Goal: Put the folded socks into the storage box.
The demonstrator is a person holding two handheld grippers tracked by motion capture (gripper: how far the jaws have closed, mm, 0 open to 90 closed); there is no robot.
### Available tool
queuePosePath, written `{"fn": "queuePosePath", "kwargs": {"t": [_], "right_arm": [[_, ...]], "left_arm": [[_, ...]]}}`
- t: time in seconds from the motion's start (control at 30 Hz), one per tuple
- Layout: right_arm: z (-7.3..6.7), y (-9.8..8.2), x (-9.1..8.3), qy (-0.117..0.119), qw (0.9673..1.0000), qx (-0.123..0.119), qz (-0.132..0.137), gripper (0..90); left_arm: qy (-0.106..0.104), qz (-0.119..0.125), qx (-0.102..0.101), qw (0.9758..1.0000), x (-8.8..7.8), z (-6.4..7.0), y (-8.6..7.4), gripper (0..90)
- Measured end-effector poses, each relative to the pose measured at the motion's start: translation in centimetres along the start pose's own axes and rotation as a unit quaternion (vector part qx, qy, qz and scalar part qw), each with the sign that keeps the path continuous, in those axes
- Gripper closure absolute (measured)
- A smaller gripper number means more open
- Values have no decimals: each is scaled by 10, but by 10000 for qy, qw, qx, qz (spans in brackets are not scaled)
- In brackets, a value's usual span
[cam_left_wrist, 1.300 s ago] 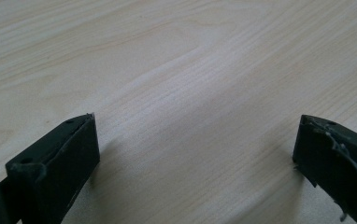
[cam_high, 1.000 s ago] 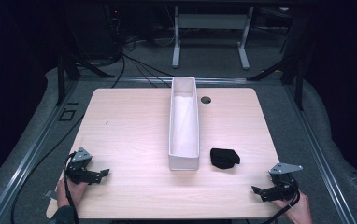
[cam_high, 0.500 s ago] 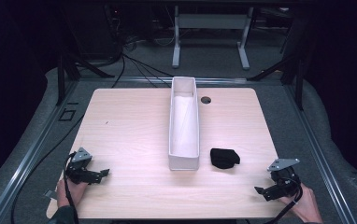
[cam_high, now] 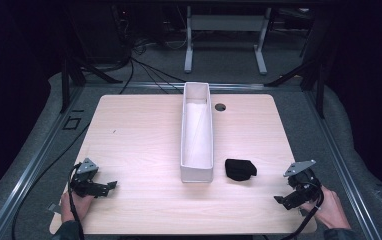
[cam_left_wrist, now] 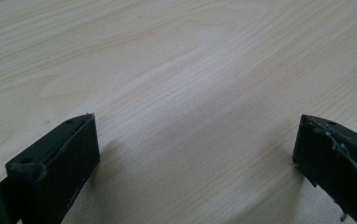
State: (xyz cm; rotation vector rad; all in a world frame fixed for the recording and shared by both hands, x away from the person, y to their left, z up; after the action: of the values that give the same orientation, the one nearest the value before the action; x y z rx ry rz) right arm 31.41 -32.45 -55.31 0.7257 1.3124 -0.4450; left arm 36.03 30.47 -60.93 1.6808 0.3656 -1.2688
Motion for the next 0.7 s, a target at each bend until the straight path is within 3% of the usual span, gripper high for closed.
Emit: {"fn": "queuePosePath", "kwargs": {"t": [0.03,0.17,0.5,0.63,0.67,0.7], "right_arm": [[1,0,-2,-29,9999,-46,-123,0],[2,5,-5,-46,9999,-90,-33,0],[9,18,-20,-52,9993,-324,-159,0],[11,26,-29,-5,9987,-466,-200,0],[13,29,-32,-186,9983,-497,-255,0],[15,35,-35,-109,9976,-618,-287,0]], "left_arm": [[-2,0,-1,10000,0,0,0,4],[0,-1,0,10000,0,0,0,3],[-1,1,-4,10000,0,0,0,3],[-1,-1,-1,10000,0,0,0,3],[-1,-1,-1,10000,0,0,0,3],[1,-1,-3,10000,0,0,0,3]]}}
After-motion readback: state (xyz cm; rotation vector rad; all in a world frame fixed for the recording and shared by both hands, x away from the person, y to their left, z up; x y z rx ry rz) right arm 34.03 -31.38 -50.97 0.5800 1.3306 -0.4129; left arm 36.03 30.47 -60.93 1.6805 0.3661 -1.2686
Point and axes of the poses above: each handheld gripper's, and its own axes: x roughly forward along the jaws, y roughly out of its top, z roughly to its right, the point moved 5 cm from there along x, roughly forward along the jaws, and after that the axes turned 15 degrees about -z, right-handed, at the moved point
